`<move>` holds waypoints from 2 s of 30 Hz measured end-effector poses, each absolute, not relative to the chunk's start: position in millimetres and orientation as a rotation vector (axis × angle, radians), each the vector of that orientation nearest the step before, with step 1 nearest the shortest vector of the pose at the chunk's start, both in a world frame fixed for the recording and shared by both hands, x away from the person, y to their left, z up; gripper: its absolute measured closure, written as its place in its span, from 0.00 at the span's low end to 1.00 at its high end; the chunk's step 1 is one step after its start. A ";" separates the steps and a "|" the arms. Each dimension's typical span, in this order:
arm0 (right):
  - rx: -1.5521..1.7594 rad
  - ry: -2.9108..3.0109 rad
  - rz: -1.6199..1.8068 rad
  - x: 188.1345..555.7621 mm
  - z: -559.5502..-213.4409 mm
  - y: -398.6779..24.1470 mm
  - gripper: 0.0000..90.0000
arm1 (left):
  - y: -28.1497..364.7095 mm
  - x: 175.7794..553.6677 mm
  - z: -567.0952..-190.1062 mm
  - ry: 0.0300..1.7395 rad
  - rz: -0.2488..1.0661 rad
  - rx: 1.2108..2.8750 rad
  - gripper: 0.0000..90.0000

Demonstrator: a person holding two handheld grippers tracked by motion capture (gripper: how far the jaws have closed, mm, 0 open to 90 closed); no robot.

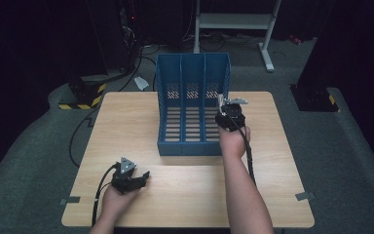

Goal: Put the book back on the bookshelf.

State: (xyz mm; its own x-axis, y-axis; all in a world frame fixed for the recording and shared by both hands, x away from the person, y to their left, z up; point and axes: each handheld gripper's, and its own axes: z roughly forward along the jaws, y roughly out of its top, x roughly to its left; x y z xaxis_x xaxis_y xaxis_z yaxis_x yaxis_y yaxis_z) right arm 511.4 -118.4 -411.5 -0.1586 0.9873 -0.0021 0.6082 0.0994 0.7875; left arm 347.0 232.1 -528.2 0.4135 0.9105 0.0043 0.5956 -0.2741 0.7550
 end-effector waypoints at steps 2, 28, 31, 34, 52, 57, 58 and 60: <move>1.560 1.846 0.882 511.9 -412.8 -117.9 0.67 | 232.1 347.0 -528.2 1.275 0.587 1.985 0.36; 1.573 1.820 0.885 512.0 -412.7 -116.5 0.54 | 232.0 346.9 -528.2 1.276 0.587 1.985 0.36; 1.565 1.824 0.897 511.6 -412.1 -116.7 0.52 | 232.0 346.9 -528.2 1.276 0.588 1.985 0.36; 1.557 1.825 0.914 510.6 -410.9 -116.3 0.49 | 232.0 346.9 -528.2 1.276 0.588 1.985 0.36; 1.424 1.864 1.064 475.0 -405.4 -128.6 0.42 | 231.9 346.8 -528.1 1.274 0.587 1.987 0.36; 1.389 1.866 1.115 454.8 -406.6 -146.0 0.42 | 231.6 346.7 -528.2 1.274 0.589 1.985 0.36; 1.383 1.867 1.120 451.6 -407.3 -148.6 0.41 | 231.6 346.6 -528.2 1.274 0.588 1.986 0.36; 1.362 1.866 1.128 442.6 -409.7 -155.8 0.41 | 231.6 346.5 -528.2 1.273 0.588 1.986 0.36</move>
